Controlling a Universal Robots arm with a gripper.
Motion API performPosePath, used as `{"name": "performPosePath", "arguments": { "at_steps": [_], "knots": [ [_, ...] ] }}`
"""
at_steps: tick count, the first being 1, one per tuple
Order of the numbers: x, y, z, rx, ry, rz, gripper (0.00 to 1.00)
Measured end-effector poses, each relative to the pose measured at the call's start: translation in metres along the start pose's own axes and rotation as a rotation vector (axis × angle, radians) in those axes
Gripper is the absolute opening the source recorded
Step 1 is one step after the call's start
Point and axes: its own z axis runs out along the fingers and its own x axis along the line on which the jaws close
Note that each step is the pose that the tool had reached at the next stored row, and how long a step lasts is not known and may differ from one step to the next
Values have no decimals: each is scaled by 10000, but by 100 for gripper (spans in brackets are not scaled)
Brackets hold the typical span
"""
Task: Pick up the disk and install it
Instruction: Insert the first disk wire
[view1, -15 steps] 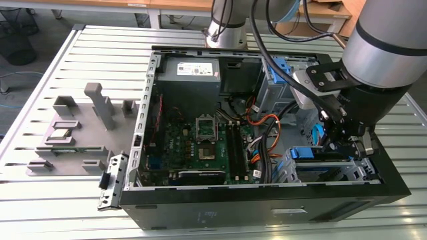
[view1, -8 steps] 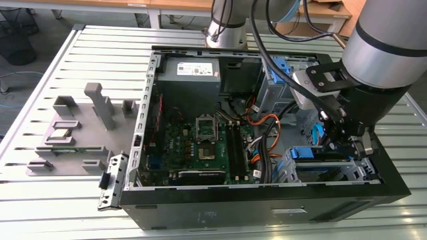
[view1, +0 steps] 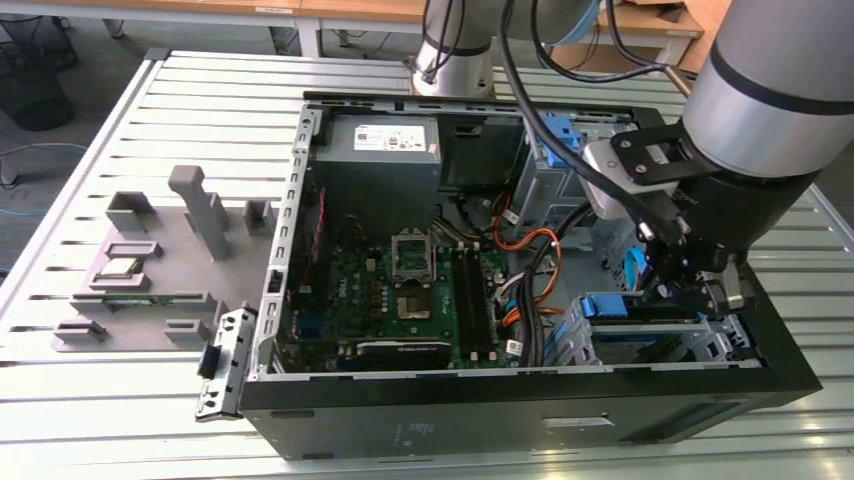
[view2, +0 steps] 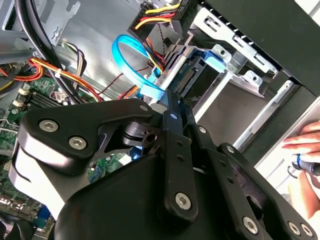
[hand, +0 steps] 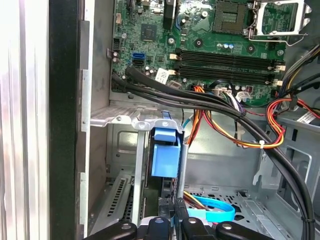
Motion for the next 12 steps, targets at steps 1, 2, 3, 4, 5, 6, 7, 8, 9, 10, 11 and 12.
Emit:
{"name": "performPosePath", "arguments": {
  "at_steps": [1, 2, 3, 4, 5, 6, 7, 8, 9, 10, 11, 12],
  "knots": [
    [0, 2, 0, 4, -4, 1, 16],
    [0, 3, 1, 8, -8, 1, 16],
    [1, 3, 3, 11, -12, 1, 16],
    [2, 4, 3, 13, -18, 2, 16],
    [2, 5, 5, 14, -24, 3, 16],
    [2, 5, 5, 15, -27, 4, 16],
    [2, 5, 6, 14, -28, 5, 16],
    [2, 5, 6, 14, -29, 5, 16],
    [2, 5, 7, 14, -29, 5, 16],
    [2, 6, 10, 14, -29, 5, 16],
    [3, 7, 16, 14, -28, 4, 16],
    [2, 8, 20, 14, -26, 4, 16]
  ]
}}
